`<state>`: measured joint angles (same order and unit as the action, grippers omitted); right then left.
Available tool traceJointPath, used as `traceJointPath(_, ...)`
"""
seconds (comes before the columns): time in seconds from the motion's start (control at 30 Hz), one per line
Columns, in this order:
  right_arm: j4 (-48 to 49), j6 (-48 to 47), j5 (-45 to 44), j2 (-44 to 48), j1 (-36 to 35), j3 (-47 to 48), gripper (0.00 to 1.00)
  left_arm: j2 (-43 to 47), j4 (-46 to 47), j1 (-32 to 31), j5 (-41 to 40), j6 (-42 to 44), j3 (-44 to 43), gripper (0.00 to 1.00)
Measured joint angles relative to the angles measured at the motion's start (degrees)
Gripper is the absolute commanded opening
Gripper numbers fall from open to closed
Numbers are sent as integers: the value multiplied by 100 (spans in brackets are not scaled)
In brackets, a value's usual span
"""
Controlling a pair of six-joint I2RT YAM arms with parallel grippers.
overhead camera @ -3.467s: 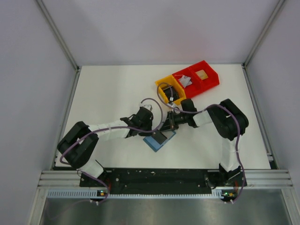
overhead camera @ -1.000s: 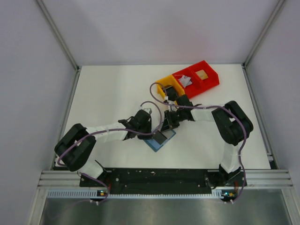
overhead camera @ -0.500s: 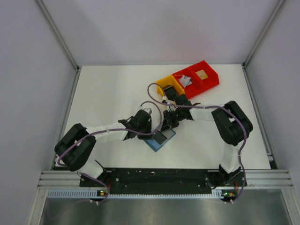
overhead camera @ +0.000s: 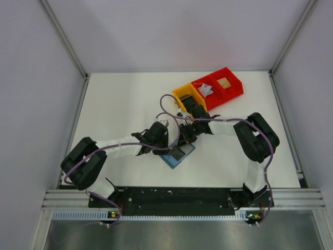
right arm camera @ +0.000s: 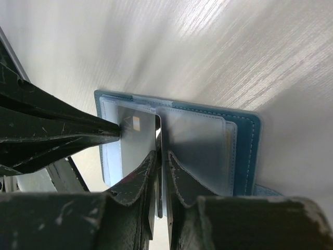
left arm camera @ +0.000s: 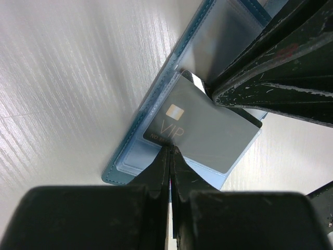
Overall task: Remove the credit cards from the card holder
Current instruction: Remove the credit card from the card holder.
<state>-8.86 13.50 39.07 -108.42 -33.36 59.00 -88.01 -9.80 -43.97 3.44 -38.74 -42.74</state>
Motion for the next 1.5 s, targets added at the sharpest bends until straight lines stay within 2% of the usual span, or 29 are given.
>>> traceJointPath(0.23, -11, -4, -44, 0, -39, 0, 10, -17, -4, 0, 20, 17, -20, 0)
traceJointPath(0.4, -13, -15, -37, 0, -44, 0, 14, -17, -4, 0, 22, 20, -20, 0)
traceJointPath(0.53, 4, -66, 87, -24, -48, 2, 13, -26, 0, 0, 26, 20, -22, 0)
traceJointPath(0.6, 33, -83, 205, -74, -46, 9, 7, -26, 2, 0, 26, 20, -22, 0)
traceJointPath(0.63, 33, -90, 236, -90, -39, 22, 1, -26, 2, 0, 26, 20, -22, 0)
traceJointPath(0.67, 31, -96, 267, -116, -31, 37, 0, -26, 0, 0, 31, 20, -22, 0)
traceJointPath(0.9, 44, -90, 494, -188, 160, 39, 0, -26, 0, 0, 37, 17, -22, 0)
traceJointPath(1.17, 66, 44, 675, -190, 732, 20, 0, -28, 15, 0, 44, 17, -20, 0)
traceJointPath(1.5, 358, 170, 796, -188, 763, -122, 0, 391, -20, -2, 17, 28, 208, 0)
